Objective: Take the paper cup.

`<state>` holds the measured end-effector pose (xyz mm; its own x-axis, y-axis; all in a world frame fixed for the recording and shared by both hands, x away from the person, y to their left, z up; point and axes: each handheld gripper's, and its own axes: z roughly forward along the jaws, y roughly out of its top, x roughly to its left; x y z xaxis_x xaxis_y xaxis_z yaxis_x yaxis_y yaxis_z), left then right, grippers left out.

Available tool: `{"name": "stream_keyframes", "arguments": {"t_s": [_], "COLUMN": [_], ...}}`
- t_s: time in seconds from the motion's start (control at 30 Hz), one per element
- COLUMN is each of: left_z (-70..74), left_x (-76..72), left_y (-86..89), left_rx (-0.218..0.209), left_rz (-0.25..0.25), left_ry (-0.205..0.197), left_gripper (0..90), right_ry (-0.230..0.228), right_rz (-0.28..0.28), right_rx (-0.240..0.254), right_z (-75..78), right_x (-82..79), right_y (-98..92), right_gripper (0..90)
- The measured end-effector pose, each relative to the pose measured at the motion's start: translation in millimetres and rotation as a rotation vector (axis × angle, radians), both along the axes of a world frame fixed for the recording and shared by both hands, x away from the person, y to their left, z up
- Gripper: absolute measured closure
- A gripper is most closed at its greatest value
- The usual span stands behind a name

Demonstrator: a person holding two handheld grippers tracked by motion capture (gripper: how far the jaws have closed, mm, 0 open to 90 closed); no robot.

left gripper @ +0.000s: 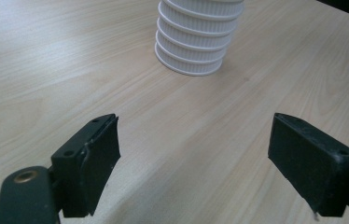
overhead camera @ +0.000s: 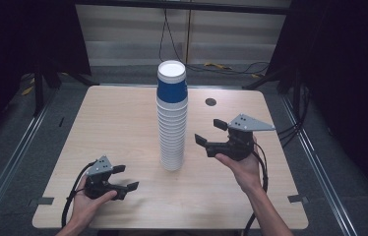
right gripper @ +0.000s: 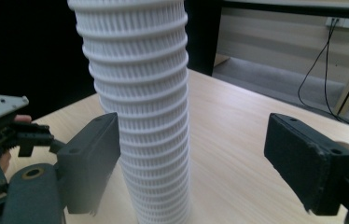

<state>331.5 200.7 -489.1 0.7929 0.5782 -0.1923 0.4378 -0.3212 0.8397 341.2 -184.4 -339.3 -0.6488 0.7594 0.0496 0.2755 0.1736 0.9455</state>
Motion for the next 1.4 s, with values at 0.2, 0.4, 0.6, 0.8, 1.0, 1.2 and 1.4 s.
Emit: {"name": "stream_keyframes", "arguments": {"t_s": [0.2,0.4,0.6,0.8,1.0,1.2,1.4], "left_z": [0.2,-0.4,-0.5,-0.8,-0.3,-0.8,-0.7], "left_x": [-1.5,-1.5,-1.5,-1.5,-1.4,-1.3,-1.3], "left_y": [-1.4,-1.8,-1.9,-1.9,-1.4,-1.6,-1.5], "left_rx": [0.006,0.01,0.012,0.013,0.01,0.013,0.014], "left_rz": [-0.011,-0.014,-0.018,-0.021,-0.011,-0.015,-0.02], "left_ry": [-0.003,-0.001,0.0,-0.001,-0.002,-0.001,-0.001], "left_gripper": [16.2,16.3,16.3,16.3,16.4,16.4,16.5], "right_ry": [-0.008,-0.029,-0.045,-0.06,-0.054,-0.057,-0.057], "right_rz": [0.042,0.082,0.129,0.169,0.198,0.211,0.226], "right_rx": [0.002,0.022,0.036,0.043,0.036,0.022,0.027], "right_z": [12.1,26.3,41.8,62.1,74.3,87.3,99.3], "right_x": [5.4,9.5,14.6,18.1,23.6,27.7,37.7], "right_y": [7.2,13.7,21.6,28.2,31.5,37.5,45.7], "right_gripper": [18.2,18.7,18.7,18.6,18.0,17.5,17.3]}}
